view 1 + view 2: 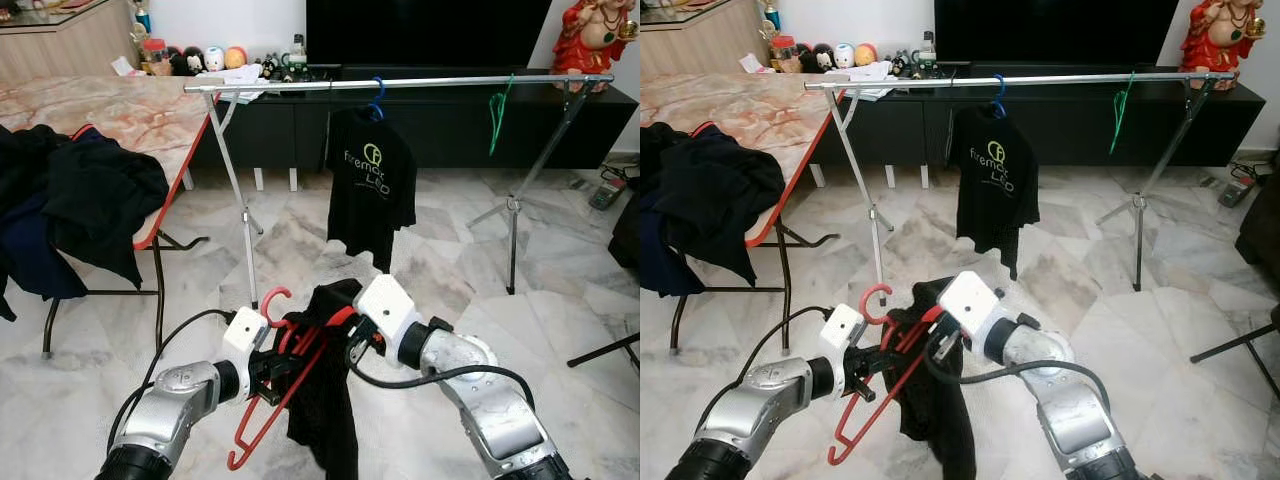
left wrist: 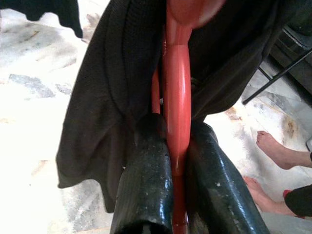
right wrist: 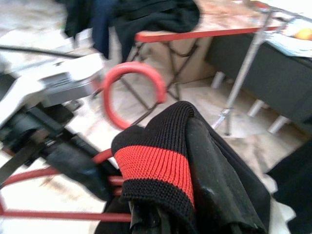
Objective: Hang hanger
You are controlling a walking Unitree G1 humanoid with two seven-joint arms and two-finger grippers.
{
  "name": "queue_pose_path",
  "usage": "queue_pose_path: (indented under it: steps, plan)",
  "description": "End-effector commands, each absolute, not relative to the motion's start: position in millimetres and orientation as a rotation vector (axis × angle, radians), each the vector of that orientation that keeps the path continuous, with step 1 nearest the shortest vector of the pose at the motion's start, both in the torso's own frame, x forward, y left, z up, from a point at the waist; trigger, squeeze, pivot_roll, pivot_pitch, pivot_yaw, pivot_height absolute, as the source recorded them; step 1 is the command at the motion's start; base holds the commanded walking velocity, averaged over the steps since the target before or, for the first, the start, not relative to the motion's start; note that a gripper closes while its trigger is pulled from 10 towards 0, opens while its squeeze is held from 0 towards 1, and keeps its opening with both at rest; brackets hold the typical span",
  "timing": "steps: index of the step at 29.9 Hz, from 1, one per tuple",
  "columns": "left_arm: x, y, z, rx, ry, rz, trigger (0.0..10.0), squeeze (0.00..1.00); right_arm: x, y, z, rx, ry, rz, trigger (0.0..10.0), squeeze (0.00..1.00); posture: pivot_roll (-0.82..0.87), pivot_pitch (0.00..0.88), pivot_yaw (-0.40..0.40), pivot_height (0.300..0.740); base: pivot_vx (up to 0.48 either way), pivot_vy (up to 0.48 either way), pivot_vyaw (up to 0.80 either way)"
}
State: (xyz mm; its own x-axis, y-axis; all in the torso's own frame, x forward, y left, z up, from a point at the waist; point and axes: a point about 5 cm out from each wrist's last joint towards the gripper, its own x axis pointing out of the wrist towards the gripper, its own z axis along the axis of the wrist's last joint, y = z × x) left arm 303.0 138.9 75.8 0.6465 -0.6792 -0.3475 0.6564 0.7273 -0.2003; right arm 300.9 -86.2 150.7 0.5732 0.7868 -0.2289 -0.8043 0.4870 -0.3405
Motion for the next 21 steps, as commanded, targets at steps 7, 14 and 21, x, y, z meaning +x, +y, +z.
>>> queue_pose_path:
  steps: [7,14,21]
  plan:
    - [303,138,87,-0.102,0.368,-0.783,10.0,0.00,296,-76,164,-0.487,-0.046,1.107,10.0,0.00,0.05,0.111,0.030,0.740,0.000,0.000,0.00]
    - [307,139,93,-0.130,0.332,-0.756,10.0,0.00,292,-84,156,-0.559,0.019,1.145,10.0,0.00,0.05,0.113,0.028,0.740,0.000,0.000,0.00]
    - [309,138,96,-0.151,0.308,-0.755,10.0,0.00,296,-95,149,-0.571,0.062,1.085,10.0,0.12,0.04,0.111,0.026,0.740,0.000,0.000,0.00]
